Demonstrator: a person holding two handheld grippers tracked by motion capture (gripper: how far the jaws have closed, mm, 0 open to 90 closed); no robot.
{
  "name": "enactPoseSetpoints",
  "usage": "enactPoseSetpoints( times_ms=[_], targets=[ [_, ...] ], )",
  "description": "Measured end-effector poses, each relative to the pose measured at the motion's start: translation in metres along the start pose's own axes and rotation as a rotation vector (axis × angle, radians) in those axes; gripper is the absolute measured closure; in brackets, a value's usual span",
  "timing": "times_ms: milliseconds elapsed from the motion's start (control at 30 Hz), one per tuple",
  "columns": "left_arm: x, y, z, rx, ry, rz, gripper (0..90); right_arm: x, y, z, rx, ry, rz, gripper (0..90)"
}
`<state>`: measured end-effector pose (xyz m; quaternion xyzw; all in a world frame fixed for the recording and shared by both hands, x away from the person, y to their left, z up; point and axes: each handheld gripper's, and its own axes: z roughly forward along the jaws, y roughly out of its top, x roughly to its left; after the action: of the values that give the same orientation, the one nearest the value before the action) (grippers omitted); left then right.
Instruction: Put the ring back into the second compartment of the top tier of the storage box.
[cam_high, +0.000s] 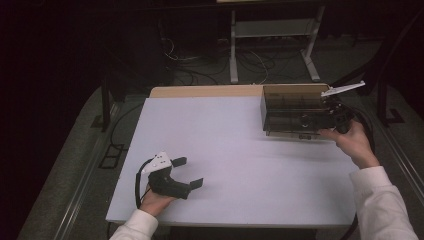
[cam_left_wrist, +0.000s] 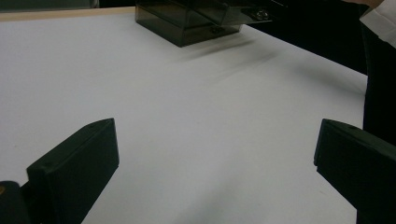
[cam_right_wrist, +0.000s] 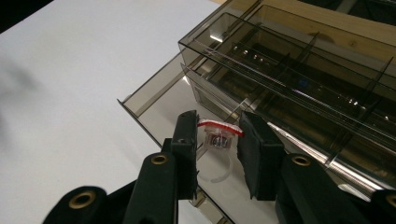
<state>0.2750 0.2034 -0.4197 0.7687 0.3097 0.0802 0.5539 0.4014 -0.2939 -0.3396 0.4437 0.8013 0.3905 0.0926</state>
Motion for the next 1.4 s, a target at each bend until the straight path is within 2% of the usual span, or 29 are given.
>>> enactPoseSetpoints(
  times_ms=[567, 1000, 1167, 1400],
  targets=[
    [0.000, 0.000, 0.000, -0.001, 0.001, -0.002, 0.0, -0.016, -0.006, 0.014, 0.037, -0.022, 0.025, 68.0],
    [0.001, 0.000, 0.000, 0.000, 0.002, -0.003, 0.0, -0.016, -0.009, 0.024, 0.094, -0.044, 0.000, 66.8],
    [0.001, 0.000, 0.000, 0.001, 0.002, -0.001, 0.0, -0.013, -0.008, 0.024, 0.082, -0.051, 0.000, 53.3],
    [0.001, 0.000, 0.000, 0.001, 0.002, -0.003, 0.0, -0.010, -0.006, 0.018, 0.058, -0.039, 0.004, 42.6]
  ],
)
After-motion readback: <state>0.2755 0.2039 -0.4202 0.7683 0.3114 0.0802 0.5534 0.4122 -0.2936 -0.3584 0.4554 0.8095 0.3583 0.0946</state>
